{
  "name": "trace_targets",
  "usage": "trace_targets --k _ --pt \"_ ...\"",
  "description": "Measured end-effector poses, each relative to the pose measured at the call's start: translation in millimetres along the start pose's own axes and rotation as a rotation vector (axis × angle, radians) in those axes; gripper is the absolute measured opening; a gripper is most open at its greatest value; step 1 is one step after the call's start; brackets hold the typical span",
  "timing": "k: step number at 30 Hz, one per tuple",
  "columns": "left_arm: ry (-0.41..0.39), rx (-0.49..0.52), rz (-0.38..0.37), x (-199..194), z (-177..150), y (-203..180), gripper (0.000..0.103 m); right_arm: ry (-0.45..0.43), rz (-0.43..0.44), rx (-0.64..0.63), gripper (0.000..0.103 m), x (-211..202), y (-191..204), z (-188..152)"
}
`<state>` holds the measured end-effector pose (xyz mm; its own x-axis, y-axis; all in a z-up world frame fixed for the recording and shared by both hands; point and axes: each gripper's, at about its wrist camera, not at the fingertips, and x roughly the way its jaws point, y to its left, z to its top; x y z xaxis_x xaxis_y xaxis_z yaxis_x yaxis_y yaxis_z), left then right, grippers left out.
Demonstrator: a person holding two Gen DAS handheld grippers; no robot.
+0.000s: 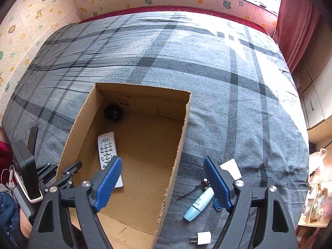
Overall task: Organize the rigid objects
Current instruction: 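Move the right gripper to the small white charger and grasp it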
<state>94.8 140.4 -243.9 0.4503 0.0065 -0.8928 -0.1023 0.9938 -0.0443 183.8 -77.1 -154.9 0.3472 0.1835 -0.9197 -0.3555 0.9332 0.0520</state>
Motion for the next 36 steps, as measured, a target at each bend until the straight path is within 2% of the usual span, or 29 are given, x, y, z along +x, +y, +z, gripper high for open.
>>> trace_targets --k 7,15,26,36 --pt "0.000 0.000 0.001 0 0 0 0.013 -0.023 -0.050 0.055 0.084 -22 -42 -25" --pt "0.000 0.001 0.003 -1 0 -1 0.013 -0.004 -0.093 0.123 0.084 -20 -77 -72" --pt "-0.001 0.006 0.010 -1 0 -4 0.013 0.045 -0.106 0.166 0.084 10 -86 -134" --pt "0.000 0.004 0.011 -2 1 -5 0.013 0.093 -0.092 0.200 0.084 47 -89 -172"
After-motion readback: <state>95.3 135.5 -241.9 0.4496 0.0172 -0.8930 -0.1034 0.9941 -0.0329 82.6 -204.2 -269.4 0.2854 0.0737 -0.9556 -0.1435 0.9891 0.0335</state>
